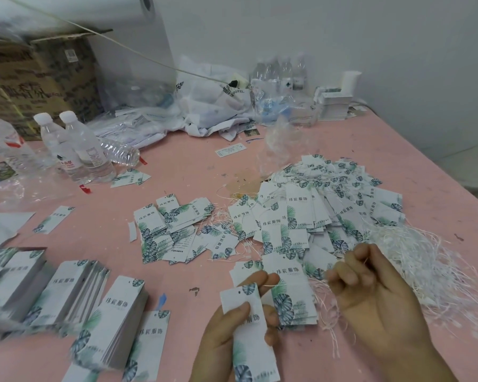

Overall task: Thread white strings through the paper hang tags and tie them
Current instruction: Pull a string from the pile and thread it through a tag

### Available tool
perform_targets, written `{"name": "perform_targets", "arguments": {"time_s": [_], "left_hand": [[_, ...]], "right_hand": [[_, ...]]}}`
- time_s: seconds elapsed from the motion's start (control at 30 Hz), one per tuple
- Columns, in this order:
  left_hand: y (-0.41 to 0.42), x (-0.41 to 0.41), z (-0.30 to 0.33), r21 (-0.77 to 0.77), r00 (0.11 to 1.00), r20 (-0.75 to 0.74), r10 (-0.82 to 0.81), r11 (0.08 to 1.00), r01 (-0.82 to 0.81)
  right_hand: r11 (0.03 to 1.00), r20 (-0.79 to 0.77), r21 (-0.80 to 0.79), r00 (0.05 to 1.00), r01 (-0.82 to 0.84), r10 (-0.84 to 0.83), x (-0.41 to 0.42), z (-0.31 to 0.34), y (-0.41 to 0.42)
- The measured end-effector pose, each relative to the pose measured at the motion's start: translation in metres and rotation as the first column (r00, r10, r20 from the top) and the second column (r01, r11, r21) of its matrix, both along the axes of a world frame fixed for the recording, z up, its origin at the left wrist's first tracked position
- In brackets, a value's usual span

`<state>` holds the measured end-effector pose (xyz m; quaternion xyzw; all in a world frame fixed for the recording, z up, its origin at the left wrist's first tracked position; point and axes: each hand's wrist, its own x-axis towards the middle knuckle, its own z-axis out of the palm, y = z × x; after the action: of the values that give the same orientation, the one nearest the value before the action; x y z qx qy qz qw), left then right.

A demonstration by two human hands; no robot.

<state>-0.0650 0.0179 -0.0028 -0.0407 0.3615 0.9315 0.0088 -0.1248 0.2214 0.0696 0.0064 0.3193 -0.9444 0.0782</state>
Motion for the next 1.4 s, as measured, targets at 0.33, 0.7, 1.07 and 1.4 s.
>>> {"name": "perform_targets", "arguments": {"time_s": [0.33, 0.7, 1.07, 1.4], "left_hand": [[0.023, 0.019, 0.046, 0.066, 0.965, -0.037, -0.261, 0.963, 0.263], [0.021, 0.025, 0.062, 0.055, 0.961, 0.016, -0.277, 0.960, 0.276], [0.026, 0.020, 0.052, 0.100, 0.988, 0.053, -0.147, 0.985, 0.141], [0.026, 0.012, 0.023, -0.270, 0.994, 0.021, 0.110, 0.958, -0.100]], "right_hand": [[0.342, -0.447, 0.872, 0.855, 0.350, 0.265, 0.028, -0.010, -0.028], [0.247, -0.577, 0.817, 0.751, 0.522, 0.321, 0.024, -0.013, -0.026], [0.372, -0.381, 0.881, 0.904, 0.292, 0.193, 0.027, -0.012, -0.027], [0.584, -0.262, 0.801, 0.954, 0.131, 0.146, 0.046, -0.007, -0.051]]}}
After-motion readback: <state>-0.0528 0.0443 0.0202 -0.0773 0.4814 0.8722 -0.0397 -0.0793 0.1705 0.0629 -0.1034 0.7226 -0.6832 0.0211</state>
